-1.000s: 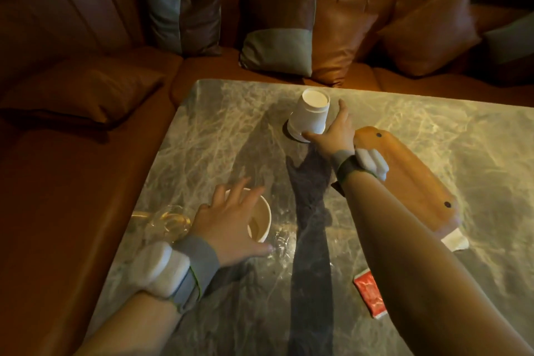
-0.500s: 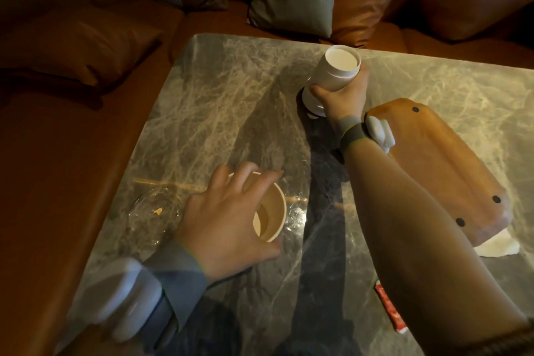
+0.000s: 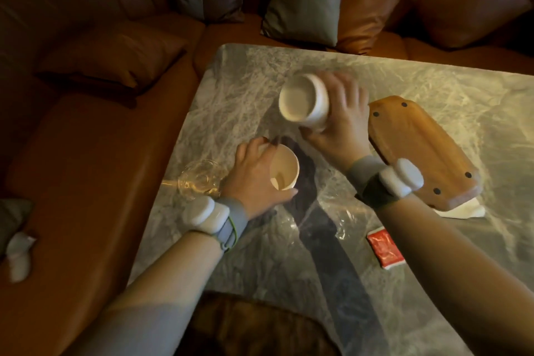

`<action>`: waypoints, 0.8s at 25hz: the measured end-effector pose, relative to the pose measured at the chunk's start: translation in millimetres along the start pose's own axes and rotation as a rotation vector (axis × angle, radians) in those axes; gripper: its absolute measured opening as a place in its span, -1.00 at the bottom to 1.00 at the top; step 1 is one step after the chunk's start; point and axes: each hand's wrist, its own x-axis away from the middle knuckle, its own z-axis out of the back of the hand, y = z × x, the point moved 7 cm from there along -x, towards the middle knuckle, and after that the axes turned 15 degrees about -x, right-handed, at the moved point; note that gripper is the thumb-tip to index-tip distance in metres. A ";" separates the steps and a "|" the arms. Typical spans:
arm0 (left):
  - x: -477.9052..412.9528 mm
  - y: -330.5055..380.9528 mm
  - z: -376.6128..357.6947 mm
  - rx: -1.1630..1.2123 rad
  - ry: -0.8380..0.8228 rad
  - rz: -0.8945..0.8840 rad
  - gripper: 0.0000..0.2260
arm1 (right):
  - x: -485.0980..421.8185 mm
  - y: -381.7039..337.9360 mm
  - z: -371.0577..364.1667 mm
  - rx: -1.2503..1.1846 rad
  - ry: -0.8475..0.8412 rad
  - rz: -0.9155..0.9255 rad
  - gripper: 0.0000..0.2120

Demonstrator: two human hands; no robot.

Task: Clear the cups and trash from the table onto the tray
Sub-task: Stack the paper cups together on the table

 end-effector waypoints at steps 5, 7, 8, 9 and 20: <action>6.5 -8.5 -2.4 0.302 0.104 0.117 -0.02 | 35.8 -61.6 -8.4 0.623 -0.210 0.457 -0.44; 10.9 -11.0 -6.5 0.478 0.129 0.166 0.04 | 44.5 -68.9 -18.1 0.811 -0.326 0.560 -0.45; 12.1 -11.3 -8.8 0.538 0.131 0.175 0.06 | 49.1 -71.6 -23.5 0.875 -0.388 0.566 -0.47; 13.8 -11.9 -11.6 0.601 0.128 0.178 0.05 | 53.6 -75.2 -29.9 0.916 -0.444 0.579 -0.47; 19.1 -13.8 -6.1 0.655 0.186 0.139 0.08 | 42.0 -30.0 -41.2 -0.062 -0.510 -0.287 -0.38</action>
